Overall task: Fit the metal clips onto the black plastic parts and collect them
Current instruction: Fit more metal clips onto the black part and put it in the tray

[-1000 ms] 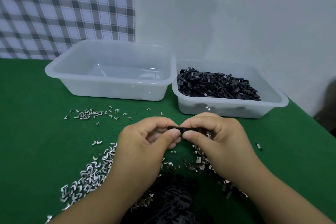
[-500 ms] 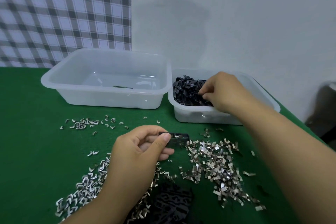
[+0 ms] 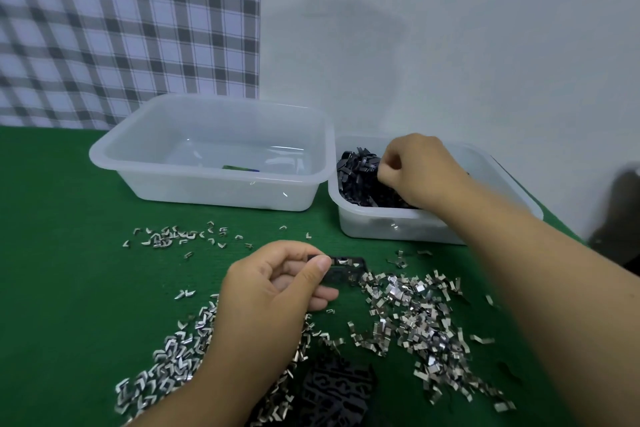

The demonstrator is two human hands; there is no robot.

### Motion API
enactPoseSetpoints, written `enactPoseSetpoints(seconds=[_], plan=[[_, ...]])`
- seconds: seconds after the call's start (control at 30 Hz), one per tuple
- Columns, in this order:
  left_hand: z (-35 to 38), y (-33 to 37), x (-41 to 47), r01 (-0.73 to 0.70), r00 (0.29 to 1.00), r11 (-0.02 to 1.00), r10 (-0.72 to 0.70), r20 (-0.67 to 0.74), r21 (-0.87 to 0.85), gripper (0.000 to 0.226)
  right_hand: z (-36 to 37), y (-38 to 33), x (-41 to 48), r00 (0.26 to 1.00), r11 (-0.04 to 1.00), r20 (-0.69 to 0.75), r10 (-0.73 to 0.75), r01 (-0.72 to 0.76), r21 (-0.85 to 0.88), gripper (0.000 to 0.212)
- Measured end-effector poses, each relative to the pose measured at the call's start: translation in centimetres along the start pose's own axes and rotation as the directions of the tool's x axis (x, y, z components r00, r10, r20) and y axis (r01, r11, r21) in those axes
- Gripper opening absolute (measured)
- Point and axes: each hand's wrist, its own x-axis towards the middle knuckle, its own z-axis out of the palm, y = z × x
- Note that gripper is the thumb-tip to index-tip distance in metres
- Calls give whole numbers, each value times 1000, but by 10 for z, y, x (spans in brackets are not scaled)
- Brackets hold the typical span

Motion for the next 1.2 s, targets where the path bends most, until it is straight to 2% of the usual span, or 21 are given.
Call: enactPoseSetpoints(seconds=[0.07, 0.13, 0.2, 0.3, 0.4, 0.53, 0.87, 1.2], plan=[[0, 0, 0, 0, 1000, 1000, 0, -15, -4, 15, -6, -6, -15, 988, 986, -155, 21, 6, 169, 9], [0, -1, 0, 4, 1000, 1000, -4, -22, -5, 13, -13, -15, -39, 971, 897, -228, 68, 40, 441, 7], [0, -2, 1, 7, 1000, 1000, -7, -23, -3, 11, -19, -23, -72, 981, 718, -181, 72, 75, 692, 8], [0, -3, 1, -1, 1000, 1000, 1, -22, 16, 10, -14, -27, -116, 999, 555, -32, 20, 15, 832, 11], [1, -3, 1, -12, 1000, 1000, 13, -19, 26, 11, 1, -23, -132, 995, 456, 75, 64, -96, 885, 9], [2, -4, 2, -17, 1000, 1000, 18, -16, 23, 12, 13, -18, -132, 989, 483, 126, 77, -147, 863, 10], [1, -5, 0, -32, 999, 999, 32, 3, 10, 10, 21, -15, -131, 975, 321, 210, 79, -224, 920, 10], [1, -4, 0, -59, 998, 998, 59, 37, -14, 14, 20, -16, -131, 971, 328, 234, 55, -239, 914, 10]])
